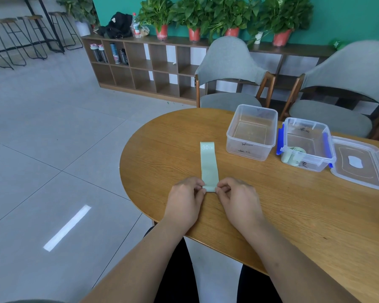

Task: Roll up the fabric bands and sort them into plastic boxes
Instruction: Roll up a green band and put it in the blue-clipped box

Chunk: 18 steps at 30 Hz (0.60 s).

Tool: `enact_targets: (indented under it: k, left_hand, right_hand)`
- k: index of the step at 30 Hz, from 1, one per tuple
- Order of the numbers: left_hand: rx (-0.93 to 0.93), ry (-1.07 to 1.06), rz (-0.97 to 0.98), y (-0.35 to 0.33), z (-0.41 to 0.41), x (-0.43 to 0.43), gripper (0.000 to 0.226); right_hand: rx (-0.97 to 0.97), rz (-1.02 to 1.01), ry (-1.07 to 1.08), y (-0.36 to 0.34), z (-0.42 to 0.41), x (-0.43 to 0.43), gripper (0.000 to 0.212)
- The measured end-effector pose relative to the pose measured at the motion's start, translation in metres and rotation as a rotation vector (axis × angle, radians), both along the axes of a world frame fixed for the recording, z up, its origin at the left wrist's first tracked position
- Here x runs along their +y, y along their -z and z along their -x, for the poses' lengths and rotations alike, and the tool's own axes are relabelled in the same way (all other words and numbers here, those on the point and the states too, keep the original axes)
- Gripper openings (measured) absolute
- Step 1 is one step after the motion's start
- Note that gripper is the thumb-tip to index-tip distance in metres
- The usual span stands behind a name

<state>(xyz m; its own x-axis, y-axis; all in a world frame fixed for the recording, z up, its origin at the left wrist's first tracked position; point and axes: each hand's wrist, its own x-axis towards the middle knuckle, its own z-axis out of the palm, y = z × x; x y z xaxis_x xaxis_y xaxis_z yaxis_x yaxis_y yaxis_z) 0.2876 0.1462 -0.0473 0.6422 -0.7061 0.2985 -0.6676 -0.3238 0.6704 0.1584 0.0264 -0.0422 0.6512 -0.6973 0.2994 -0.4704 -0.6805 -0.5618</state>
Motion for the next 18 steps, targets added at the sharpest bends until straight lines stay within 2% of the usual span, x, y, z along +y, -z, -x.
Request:
enact_targets:
  k: [5, 18]
  left_hand:
    - [0.025, 0.009, 0.02, 0.001, 0.001, 0.004, 0.014]
    - [0.04, 0.002, -0.05, -0.004, 0.001, 0.005, 0.005]
  right_hand:
    - [-0.012, -0.054, -0.031, 0.0, 0.008, 0.001, 0.021]
    - [0.086, -0.097, -0.037, -0.006, 0.008, -0.005, 0.016]
